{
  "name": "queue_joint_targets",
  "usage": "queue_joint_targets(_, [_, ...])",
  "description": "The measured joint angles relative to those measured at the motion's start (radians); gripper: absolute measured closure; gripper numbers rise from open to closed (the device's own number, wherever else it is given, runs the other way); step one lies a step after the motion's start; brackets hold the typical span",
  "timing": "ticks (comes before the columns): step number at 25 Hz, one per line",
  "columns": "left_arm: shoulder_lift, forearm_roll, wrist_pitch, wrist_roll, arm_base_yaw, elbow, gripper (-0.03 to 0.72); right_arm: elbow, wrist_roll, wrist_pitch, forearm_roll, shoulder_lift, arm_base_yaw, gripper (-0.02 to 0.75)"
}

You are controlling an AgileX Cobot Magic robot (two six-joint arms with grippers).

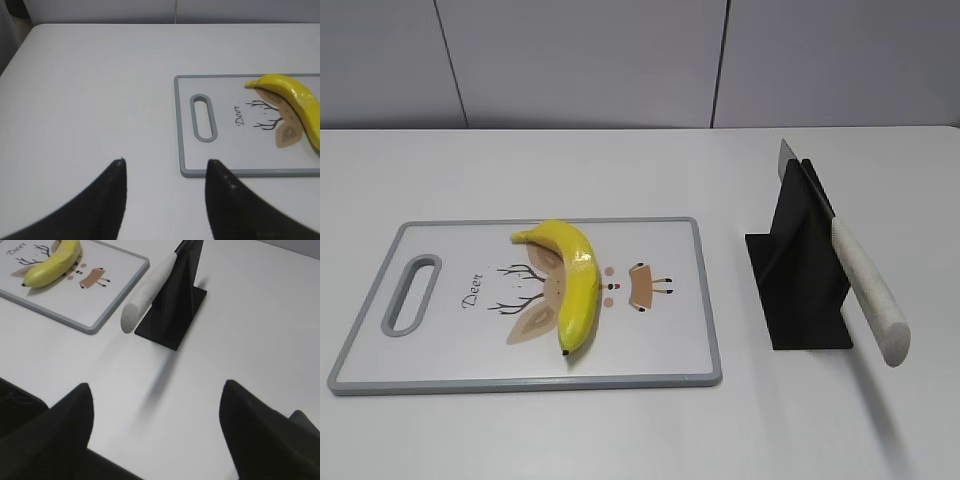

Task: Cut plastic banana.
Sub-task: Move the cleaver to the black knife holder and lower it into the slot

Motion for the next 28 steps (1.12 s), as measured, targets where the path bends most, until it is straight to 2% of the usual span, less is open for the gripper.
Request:
queue_joint_targets(7, [0.0, 0.0, 0.0, 0.0, 0.0, 0.0, 0.199, 0.034, -0.001, -0.074, 0.0, 0.0, 0.0, 0.157])
queue_joint_targets(20, [0.0, 0.0, 0.0, 0.0, 0.0, 0.0, 0.199, 0.034, -0.001, -0.087, 0.001, 0.0, -0.017, 0.185])
queue_joint_targets(23, [0.0, 0.0, 0.0, 0.0, 0.0, 0.0, 0.199, 0.034, -0.001, -0.087, 0.001, 0.0, -0.1, 0.185])
queue_joint_targets(28, [0.0, -0.001, 0.0, 0.0, 0.0, 0.0, 0.199, 0.034, -0.001, -0.087, 0.001, 0.0, -0.323, 0.185])
